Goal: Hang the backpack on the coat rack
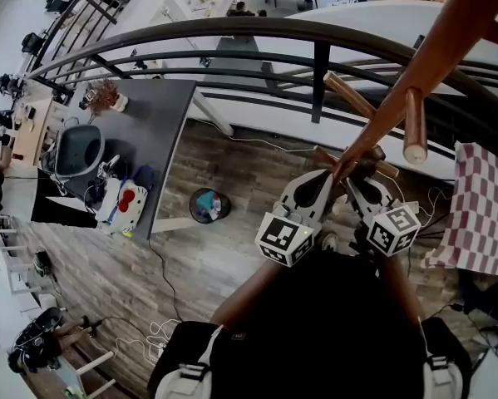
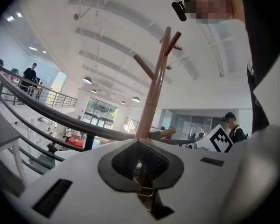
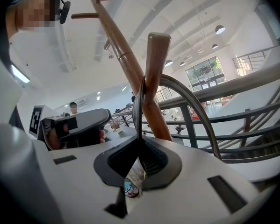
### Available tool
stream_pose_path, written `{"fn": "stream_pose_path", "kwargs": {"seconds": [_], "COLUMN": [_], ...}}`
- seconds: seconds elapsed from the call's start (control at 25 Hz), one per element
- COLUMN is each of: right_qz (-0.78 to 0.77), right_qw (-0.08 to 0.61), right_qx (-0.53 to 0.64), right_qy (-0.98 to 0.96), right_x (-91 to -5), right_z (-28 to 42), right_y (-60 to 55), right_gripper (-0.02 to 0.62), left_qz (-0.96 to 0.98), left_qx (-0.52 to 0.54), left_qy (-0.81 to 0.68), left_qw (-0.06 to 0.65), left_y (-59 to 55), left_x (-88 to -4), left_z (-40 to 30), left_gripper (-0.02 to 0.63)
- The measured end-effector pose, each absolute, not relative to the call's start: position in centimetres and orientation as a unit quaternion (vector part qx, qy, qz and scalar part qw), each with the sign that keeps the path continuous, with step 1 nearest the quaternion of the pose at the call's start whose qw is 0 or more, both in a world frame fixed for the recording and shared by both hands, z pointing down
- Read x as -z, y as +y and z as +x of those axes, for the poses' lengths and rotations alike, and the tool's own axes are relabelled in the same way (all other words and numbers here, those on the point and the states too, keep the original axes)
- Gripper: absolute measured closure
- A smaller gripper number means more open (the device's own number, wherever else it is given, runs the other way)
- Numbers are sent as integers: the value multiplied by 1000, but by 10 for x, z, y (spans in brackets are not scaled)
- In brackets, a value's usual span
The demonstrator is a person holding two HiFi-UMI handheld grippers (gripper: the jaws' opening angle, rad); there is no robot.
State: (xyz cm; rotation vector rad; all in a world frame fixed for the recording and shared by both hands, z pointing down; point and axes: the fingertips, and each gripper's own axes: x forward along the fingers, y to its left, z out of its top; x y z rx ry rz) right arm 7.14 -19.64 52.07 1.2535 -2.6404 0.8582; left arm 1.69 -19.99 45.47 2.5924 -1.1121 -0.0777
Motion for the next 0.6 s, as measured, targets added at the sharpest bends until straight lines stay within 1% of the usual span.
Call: {"fn": "stream_pose_path", "kwargs": {"seconds": [0.36,0.6], "right_qz": [414,420], "right_qw": [66,65], "right_qx": [-282,-280], "right_qy": [-863,-861], "right_x": [-540,-545], "right_z": [72,73], "right_y": [-192,-195], "right_gripper": [569,569], "left_qz": [908,909], "left_qx": [28,21], "left_qy": [-387,-387], "left_qw": [157,155], "left_y": [-198,-196], "left_x": [-458,-459], "left_z": [19,22], "left_gripper": [597,598]}}
